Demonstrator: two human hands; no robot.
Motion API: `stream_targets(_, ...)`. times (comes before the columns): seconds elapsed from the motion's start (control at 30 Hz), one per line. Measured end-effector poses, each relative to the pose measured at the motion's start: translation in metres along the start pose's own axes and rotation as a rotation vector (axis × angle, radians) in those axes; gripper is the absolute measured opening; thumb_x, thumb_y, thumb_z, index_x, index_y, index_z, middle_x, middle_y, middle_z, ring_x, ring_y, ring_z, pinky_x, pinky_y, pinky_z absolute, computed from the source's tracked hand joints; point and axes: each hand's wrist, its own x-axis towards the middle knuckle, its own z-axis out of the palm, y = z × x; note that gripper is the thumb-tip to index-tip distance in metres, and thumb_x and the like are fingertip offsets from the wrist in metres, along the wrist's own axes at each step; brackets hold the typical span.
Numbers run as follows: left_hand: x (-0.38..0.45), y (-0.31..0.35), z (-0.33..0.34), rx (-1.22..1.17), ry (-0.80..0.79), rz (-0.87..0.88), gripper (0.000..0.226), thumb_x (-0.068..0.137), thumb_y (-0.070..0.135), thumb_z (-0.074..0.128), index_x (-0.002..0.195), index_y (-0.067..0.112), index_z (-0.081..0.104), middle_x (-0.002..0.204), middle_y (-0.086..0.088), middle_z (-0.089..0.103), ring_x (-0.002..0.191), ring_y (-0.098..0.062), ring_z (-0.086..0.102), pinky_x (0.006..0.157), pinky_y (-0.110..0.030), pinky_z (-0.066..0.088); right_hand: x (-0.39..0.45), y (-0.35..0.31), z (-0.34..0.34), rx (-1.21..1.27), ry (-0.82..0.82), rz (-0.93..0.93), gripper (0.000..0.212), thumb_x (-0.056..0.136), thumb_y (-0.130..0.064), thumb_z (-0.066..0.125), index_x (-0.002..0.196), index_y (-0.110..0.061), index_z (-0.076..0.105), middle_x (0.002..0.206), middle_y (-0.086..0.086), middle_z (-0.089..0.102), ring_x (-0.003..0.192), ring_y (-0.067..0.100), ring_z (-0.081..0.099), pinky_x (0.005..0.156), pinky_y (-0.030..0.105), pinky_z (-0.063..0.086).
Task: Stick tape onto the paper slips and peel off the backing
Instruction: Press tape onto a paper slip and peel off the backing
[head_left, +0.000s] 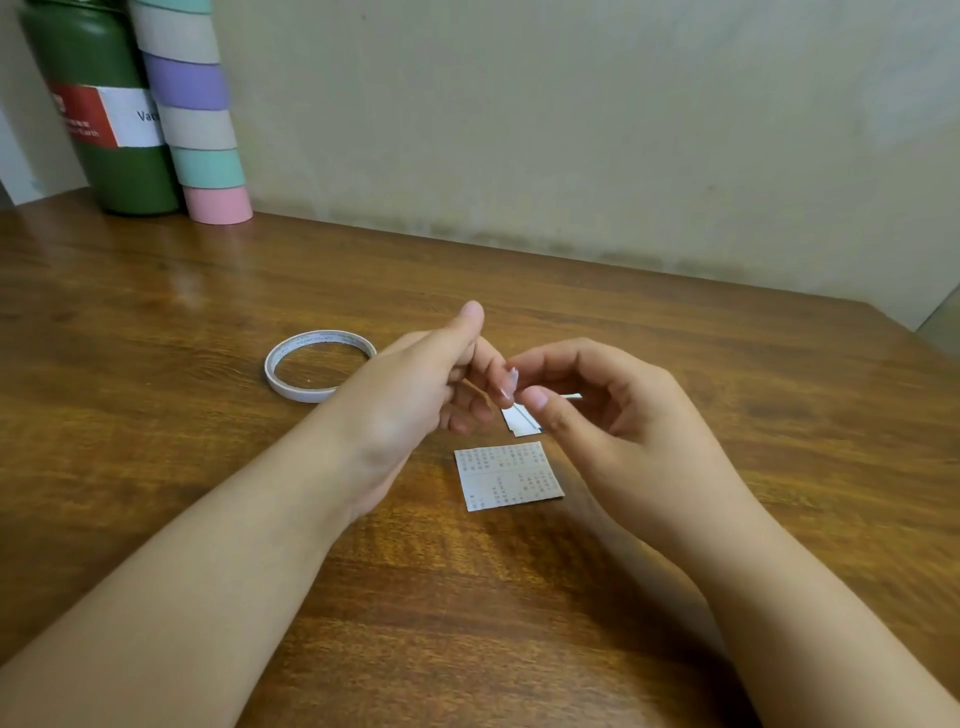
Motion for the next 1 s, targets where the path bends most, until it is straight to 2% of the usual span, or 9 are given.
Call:
stream_targets(0.23,0.001,-0.003,0.0,0.09,0.018,0.004,0.056,0.099,0.045,0.026,0.075,0.013,0.066,0.081,-0.004,0.068,0.077,-0.016,0.057,0.082,-0.04,0.045,0.0,0.0,0.0,-0.005,0.031,0.052,0.008,0.086,-0.017,0.067,0.082,-0.024,0.067,0.085,-0.01,0.07,0.079,0.007,0.065,0.074,0.026,0.053)
stream_targets(0.37,0.003,-0.006,-0.001,0.161,0.036,0.024,0.056,0.097,0.051,0.03,0.073,0.018,0.068,0.085,-0.005,0.071,0.075,-0.013,0.058,0.077,-0.035,0.045,0.0,0.001,0.0,-0.051,0.039,0.093,0.009,0.087,-0.019,0.066,0.079,-0.024,0.066,0.077,-0.011,0.068,0.07,0.005,0.061,0.064,0.016,0.046)
stream_targets(0.5,0.004,-0.009,-0.002,0.234,0.061,0.006,0.057,0.097,0.053,0.028,0.074,0.02,0.069,0.088,-0.001,0.071,0.08,-0.013,0.061,0.081,-0.035,0.043,0.002,0.002,-0.001,0.005,0.008,0.195,0.014,0.089,-0.023,0.061,0.076,-0.023,0.066,0.068,-0.018,0.062,0.064,-0.002,0.052,0.062,0.011,0.04)
stream_targets(0.57,0.004,-0.01,-0.002,0.275,0.063,-0.015,0.057,0.095,0.057,0.026,0.081,0.024,0.069,0.089,0.004,0.07,0.083,-0.011,0.062,0.085,-0.036,0.043,0.002,0.004,-0.001,0.039,-0.021,0.244,0.022,0.092,-0.028,0.056,0.073,-0.023,0.067,0.065,-0.016,0.058,0.065,0.0,0.049,0.067,0.017,0.039)
stream_targets(0.67,0.002,-0.012,-0.002,0.427,0.074,-0.023,0.053,0.088,0.07,0.02,0.107,0.039,0.059,0.091,0.017,0.062,0.094,-0.007,0.058,0.094,-0.038,0.042,0.002,0.005,0.002,0.217,-0.099,0.354,0.035,0.096,-0.034,0.048,0.072,-0.02,0.07,0.064,-0.007,0.048,0.065,0.008,0.041,0.069,0.026,0.034)
stream_targets(0.77,0.001,-0.008,-0.003,0.486,0.132,-0.013,0.041,0.094,0.055,0.026,0.117,0.037,0.054,0.099,0.019,0.057,0.101,-0.008,0.053,0.099,-0.038,0.041,0.008,0.008,0.0,0.452,-0.119,0.646,0.044,0.1,-0.03,0.039,0.076,-0.011,0.07,0.058,0.0,0.044,0.05,0.011,0.034,0.05,0.021,0.03)
stream_targets(0.87,0.0,0.005,-0.004,0.574,0.193,-0.009,0.025,0.094,0.037,0.039,0.098,0.033,0.063,0.098,0.013,0.064,0.091,-0.008,0.059,0.088,-0.035,0.049,0.013,0.013,-0.005,0.543,-0.145,0.866,0.043,0.095,-0.016,0.03,0.077,-0.004,0.067,0.05,0.001,0.04,0.039,0.009,0.023,0.035,0.018,0.018)
stream_targets(0.93,-0.002,0.016,-0.005,0.657,0.188,0.014,0.02,0.091,0.036,0.044,0.092,0.033,0.064,0.094,0.012,0.064,0.085,-0.011,0.063,0.081,-0.038,0.053,0.014,0.015,-0.007,0.54,-0.179,0.912,0.04,0.091,-0.011,0.029,0.081,-0.003,0.067,0.048,0.001,0.038,0.038,0.008,0.021,0.034,0.017,0.016)
stream_targets(1.0,-0.005,0.023,-0.006,0.811,0.123,0.054,0.018,0.092,0.037,0.046,0.092,0.035,0.063,0.09,0.014,0.062,0.079,-0.01,0.062,0.072,-0.032,0.052,0.015,0.016,-0.008,0.524,-0.22,0.93,0.039,0.09,-0.011,0.029,0.087,-0.002,0.068,0.048,0.0,0.037,0.037,0.008,0.02,0.034,0.016,0.016)
